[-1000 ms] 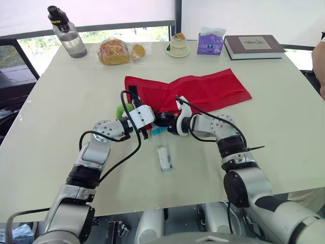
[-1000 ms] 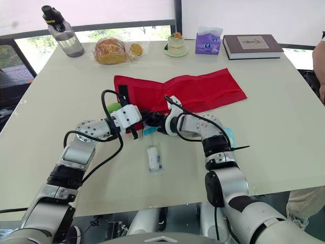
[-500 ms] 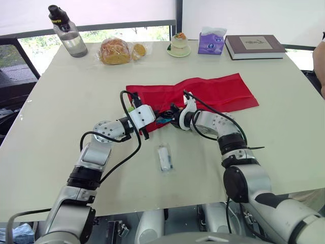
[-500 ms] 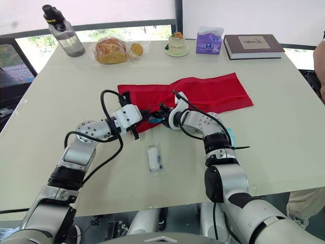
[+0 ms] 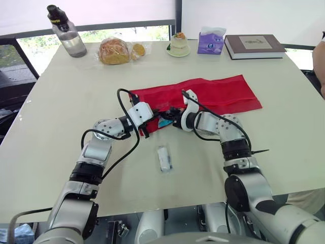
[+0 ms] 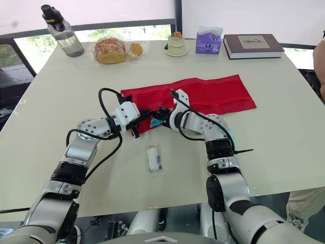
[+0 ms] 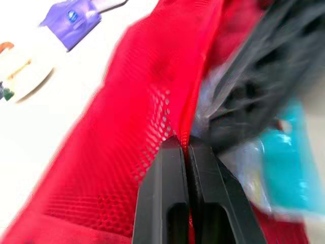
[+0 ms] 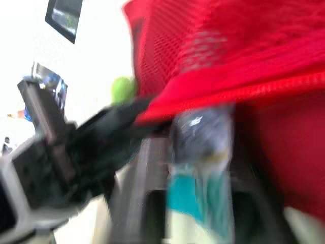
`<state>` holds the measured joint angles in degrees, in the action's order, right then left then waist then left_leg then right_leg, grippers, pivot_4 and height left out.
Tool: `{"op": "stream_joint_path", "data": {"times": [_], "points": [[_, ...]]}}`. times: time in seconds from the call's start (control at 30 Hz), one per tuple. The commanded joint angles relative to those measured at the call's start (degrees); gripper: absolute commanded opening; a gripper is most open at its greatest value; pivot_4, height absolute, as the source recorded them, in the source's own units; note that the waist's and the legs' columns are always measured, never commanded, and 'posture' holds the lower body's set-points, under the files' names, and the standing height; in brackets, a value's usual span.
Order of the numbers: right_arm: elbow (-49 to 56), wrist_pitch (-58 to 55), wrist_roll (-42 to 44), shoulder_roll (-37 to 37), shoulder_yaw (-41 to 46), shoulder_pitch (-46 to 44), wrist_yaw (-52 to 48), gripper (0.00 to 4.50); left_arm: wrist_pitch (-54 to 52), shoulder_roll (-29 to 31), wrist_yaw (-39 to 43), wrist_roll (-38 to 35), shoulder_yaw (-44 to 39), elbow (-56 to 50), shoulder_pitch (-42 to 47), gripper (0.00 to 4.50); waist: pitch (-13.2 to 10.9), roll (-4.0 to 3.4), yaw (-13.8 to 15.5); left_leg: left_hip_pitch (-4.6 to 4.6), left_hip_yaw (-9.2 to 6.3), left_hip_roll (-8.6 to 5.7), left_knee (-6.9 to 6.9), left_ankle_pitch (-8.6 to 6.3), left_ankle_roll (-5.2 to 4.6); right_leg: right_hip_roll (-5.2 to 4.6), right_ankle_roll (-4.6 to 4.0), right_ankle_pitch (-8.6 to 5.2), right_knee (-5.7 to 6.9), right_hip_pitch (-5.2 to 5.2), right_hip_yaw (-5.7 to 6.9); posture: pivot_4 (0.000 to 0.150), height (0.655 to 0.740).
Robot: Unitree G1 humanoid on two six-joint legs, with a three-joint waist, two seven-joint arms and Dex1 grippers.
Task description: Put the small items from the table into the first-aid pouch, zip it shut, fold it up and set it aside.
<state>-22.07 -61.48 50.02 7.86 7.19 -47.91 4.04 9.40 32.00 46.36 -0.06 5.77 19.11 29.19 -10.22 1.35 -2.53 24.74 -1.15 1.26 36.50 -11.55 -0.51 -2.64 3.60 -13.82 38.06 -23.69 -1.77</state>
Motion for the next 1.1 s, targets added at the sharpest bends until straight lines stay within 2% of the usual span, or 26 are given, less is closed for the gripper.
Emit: {"op": "stream_joint_path", "data": {"times": [0.03,0.23,0.47,0.63,0.83,1.1], "points": [[4.3,0.1,0.9,5.1,0.2,1.2,-0.6,2.77,1.5,-0.2,0.9,-0.4,0.2,0.3,0.6,0.0,0.0,0.0,0.0,0.0,-0.01,0.0,0.0,0.0,0.0,0.0,0.0,0.0,0.0,0.0,0.01,0.15,0.74],[5.9,-0.3,0.5,5.1,-0.5,2.3,-0.8,2.77,1.0,-0.9,1.2,-1.4,-0.5,1.4,1.1,0.0,0.0,0.0,0.0,0.01,-0.01,0.0,0.0,0.0,0.0,0.0,0.0,0.0,-0.01,0.01,0.02,0.15,0.74],[11.8,-2.8,0.6,3.1,-1.7,5.1,-1.2,2.77,-3.7,-2.2,3.7,-5.9,-2.4,1.6,1.6,0.0,0.0,0.0,0.1,0.02,-0.04,0.0,0.0,0.0,0.0,-0.01,0.0,0.0,-0.01,0.01,0.04,0.15,0.74],[22.2,-4.0,-1.5,-2.4,-5.8,8.9,-4.4,2.77,-10.6,-2.9,8.3,-11.8,-3.7,1.1,2.1,0.0,0.0,0.0,0.1,0.05,-0.1,-0.01,0.0,0.0,0.0,-0.01,0.0,0.0,-0.02,0.03,0.1,0.15,0.74],[25.7,-3.2,-4.8,-5.9,-8.3,9.7,-7.4,2.77,-13.9,-3.3,11.7,-15.4,-5.8,4.0,4.4,0.0,0.0,0.0,0.1,0.0,-0.21,-0.02,0.02,0.01,0.0,0.02,-0.01,-0.01,-0.01,0.08,0.19,0.15,0.74],[33.5,3.1,-11.8,-16.3,-16.1,11.6,-19.0,2.77,-14.7,-3.3,13.8,-15.8,-6.7,9.0,7.7,0.0,0.0,0.0,0.2,0.06,-0.23,-0.04,0.02,0.01,0.01,0.02,-0.01,-0.01,-0.07,0.08,0.22,0.15,0.74]]}}
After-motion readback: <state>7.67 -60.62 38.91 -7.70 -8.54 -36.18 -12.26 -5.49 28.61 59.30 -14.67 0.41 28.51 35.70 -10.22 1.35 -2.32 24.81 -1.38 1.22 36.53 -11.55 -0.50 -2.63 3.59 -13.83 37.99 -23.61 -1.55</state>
